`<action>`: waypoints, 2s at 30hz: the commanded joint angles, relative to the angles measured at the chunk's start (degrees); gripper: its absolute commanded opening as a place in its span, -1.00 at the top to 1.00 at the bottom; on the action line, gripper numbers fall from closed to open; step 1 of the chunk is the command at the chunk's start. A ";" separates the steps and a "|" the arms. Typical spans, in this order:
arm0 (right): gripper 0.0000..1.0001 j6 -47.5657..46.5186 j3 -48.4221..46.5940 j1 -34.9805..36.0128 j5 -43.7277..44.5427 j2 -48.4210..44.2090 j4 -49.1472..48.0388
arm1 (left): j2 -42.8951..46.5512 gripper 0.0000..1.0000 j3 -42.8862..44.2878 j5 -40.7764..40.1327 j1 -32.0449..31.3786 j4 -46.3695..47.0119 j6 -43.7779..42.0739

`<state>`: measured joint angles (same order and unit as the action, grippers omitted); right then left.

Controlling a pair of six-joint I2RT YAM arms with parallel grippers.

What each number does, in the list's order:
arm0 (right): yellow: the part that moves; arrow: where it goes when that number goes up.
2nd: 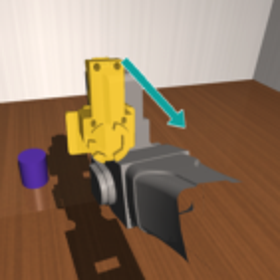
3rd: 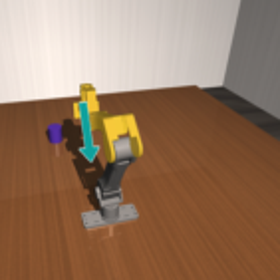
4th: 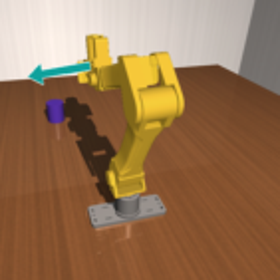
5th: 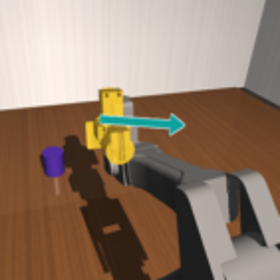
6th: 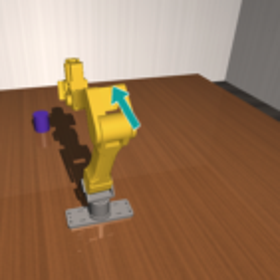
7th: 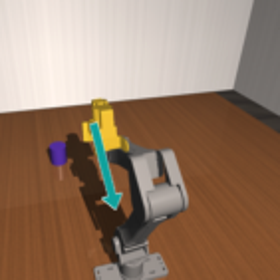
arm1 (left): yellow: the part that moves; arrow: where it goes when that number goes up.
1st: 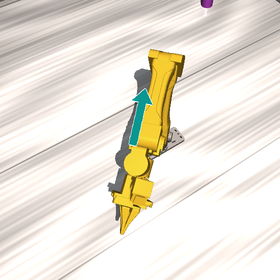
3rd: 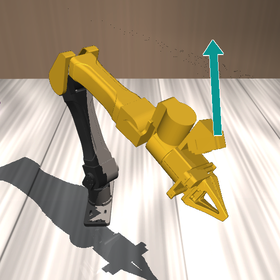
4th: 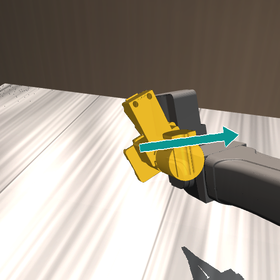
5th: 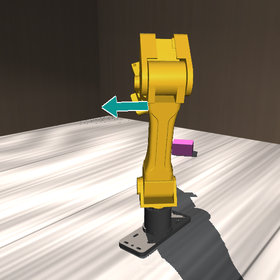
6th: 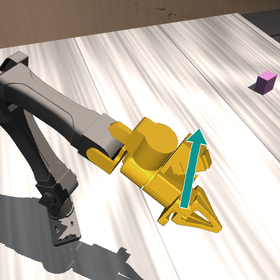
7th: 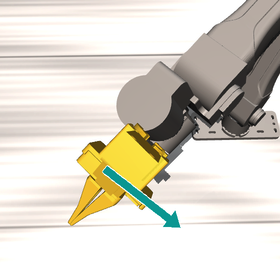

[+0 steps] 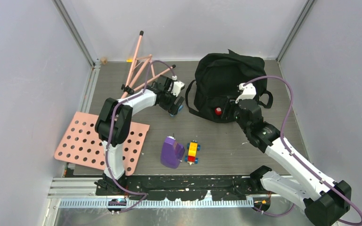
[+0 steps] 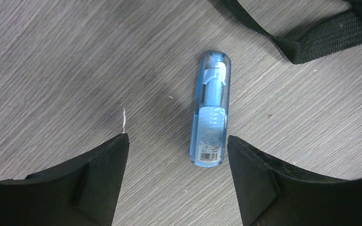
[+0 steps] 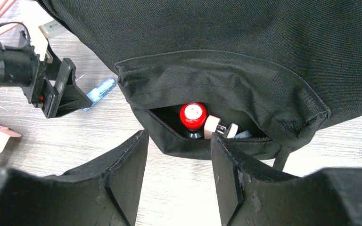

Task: Pack the student bag
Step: Place the stationery in the student bag, then pick up the stationery from the center of the board.

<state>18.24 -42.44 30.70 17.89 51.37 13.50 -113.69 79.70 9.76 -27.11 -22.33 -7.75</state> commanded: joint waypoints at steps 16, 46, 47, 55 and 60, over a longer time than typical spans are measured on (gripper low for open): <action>-0.11 2.91 2.45 0.24 1.24 -3.24 -2.64 | 1.48 0.79 -1.95 -5.15 -5.14 -2.27 3.39; -0.29 29.12 -0.09 0.20 -32.28 0.99 -13.04 | 41.50 0.99 -21.96 4.75 -20.40 13.90 -2.94; -0.29 29.30 -0.10 0.22 -32.47 1.31 -14.52 | 41.48 0.99 -21.88 4.59 -21.01 13.72 -3.26; -0.15 28.55 -1.28 0.24 -36.00 5.39 -14.11 | 41.95 1.00 -22.25 2.41 -23.22 13.89 -4.37; -0.01 28.48 -1.04 0.24 -38.14 7.42 -15.02 | 42.01 1.00 -22.88 1.98 -23.42 15.19 -4.00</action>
<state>46.70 -41.28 30.70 -17.12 58.19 1.76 -73.84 57.28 12.56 -50.26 -11.66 -11.09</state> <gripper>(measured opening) 0.526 0.274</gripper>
